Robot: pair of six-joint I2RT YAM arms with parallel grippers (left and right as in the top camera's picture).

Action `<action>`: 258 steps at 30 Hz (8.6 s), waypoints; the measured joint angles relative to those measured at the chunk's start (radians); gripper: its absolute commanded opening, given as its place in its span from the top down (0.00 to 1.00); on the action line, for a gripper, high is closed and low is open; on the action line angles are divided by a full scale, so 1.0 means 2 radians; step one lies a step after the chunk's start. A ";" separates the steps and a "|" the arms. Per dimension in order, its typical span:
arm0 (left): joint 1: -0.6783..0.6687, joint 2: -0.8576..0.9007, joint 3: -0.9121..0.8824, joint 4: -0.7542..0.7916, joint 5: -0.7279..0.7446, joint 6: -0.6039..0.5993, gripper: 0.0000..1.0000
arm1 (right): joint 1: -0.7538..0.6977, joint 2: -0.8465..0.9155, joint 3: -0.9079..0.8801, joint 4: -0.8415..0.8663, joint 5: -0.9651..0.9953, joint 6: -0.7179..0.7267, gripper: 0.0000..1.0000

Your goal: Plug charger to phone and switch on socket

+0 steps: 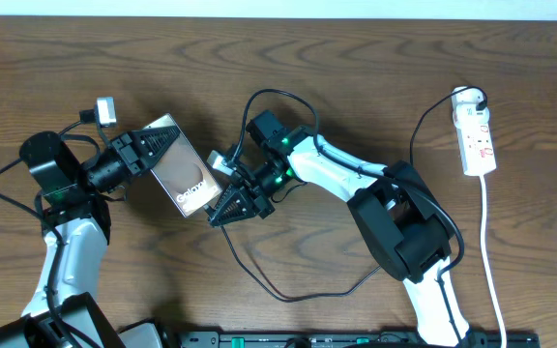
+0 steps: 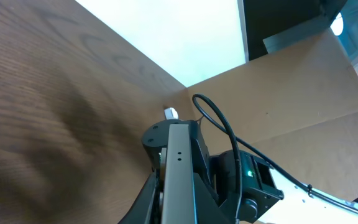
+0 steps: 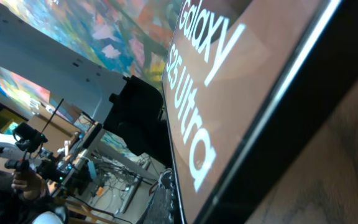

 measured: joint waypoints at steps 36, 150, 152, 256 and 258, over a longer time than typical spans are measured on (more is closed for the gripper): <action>0.003 0.000 0.000 0.011 -0.002 0.021 0.92 | 0.000 0.000 -0.006 0.070 0.002 0.119 0.99; 0.115 0.001 -0.007 -0.026 0.062 0.021 0.93 | -0.134 -0.189 -0.003 -0.104 0.545 0.443 0.01; 0.112 0.001 -0.017 -0.029 0.048 0.021 0.92 | -0.134 -0.205 -0.003 -0.109 0.555 0.443 0.01; -0.046 0.091 -0.031 -0.327 -0.327 0.058 0.60 | -0.060 -0.260 -0.003 -0.140 0.614 0.458 0.01; -0.046 0.091 -0.031 -0.327 -0.327 0.058 0.60 | -0.060 -0.260 -0.003 -0.141 0.614 0.458 0.01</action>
